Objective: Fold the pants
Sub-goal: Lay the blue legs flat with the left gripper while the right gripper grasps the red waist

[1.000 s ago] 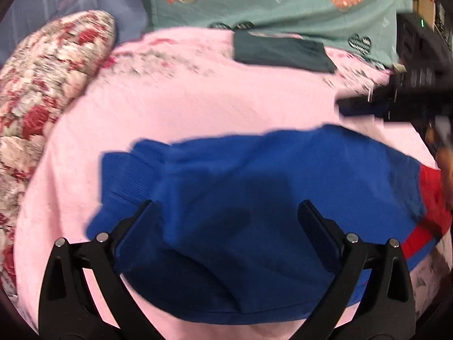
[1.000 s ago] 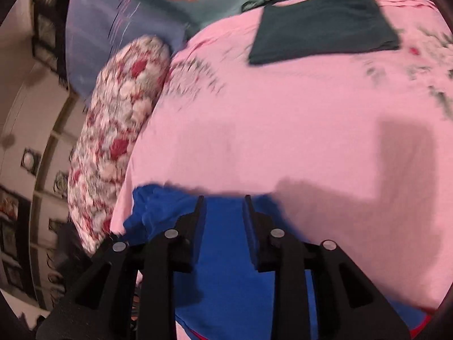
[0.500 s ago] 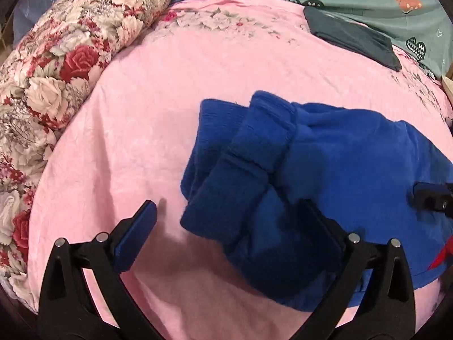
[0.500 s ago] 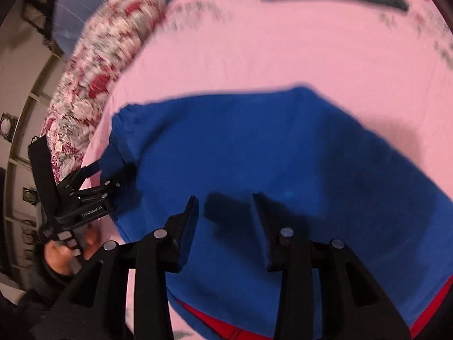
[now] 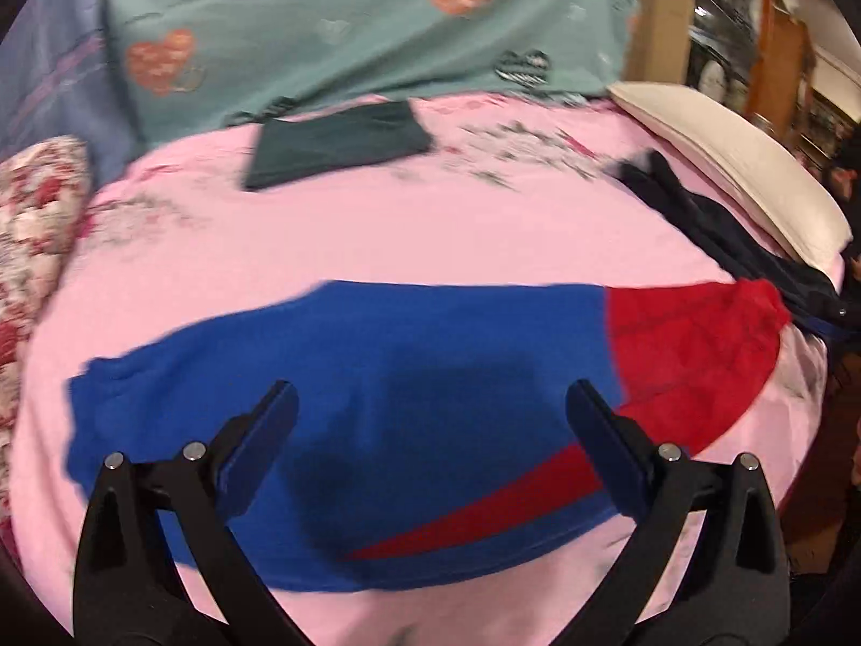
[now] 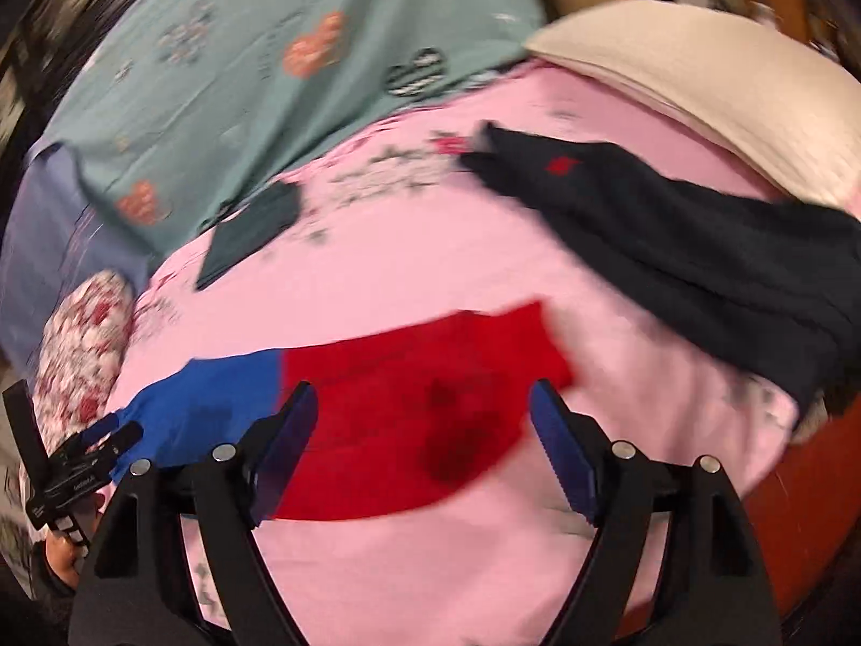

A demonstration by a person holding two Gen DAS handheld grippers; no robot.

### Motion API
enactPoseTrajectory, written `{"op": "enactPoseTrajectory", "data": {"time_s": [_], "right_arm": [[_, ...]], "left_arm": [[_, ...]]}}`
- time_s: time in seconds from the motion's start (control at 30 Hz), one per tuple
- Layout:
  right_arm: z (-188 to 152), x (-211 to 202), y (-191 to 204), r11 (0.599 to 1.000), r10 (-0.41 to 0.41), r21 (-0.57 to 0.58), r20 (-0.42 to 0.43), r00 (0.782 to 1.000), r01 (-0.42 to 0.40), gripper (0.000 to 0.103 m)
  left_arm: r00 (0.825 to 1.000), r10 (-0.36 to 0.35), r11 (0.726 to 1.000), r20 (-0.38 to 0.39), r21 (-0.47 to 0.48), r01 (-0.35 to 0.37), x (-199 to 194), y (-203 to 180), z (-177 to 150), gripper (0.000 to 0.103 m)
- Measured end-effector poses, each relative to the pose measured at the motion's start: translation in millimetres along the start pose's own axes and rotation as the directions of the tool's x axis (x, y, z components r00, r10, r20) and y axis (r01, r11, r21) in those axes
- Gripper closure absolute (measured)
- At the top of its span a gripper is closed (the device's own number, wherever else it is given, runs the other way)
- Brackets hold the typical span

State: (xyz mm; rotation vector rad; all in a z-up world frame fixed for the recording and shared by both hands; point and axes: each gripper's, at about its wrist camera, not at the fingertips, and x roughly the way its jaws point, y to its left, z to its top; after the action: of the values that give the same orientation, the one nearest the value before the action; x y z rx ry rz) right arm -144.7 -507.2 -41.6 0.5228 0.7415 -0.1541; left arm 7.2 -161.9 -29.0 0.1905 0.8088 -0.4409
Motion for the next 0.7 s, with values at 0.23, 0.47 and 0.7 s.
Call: {"op": "enactPoseTrajectory", "data": {"time_s": [0.23,0.47,0.7], "right_arm": [[-12.2,45.9,-30.8,0.994,0.033,0.105,-0.062,0.998,-0.026,0.022],[5.5,80.0,-24.0,0.98,0.16,0.123,-0.053,0.986,-0.153,0.068],[13.2,46.6,20.3,0.99,0.142,0.009,0.033,0.989,-0.143,0.076]], "left_arm": [[0.981,0.055,0.998,-0.186,-0.025,-0.06,80.1,-11.1,-7.7,0.002],[0.98,0.07,0.994,-0.186,-0.071,-0.084,92.5,2.6,-5.3,0.002],[0.989,0.073,0.995,-0.127,-0.063,-0.082,69.6,8.7,-3.8,0.002]]}}
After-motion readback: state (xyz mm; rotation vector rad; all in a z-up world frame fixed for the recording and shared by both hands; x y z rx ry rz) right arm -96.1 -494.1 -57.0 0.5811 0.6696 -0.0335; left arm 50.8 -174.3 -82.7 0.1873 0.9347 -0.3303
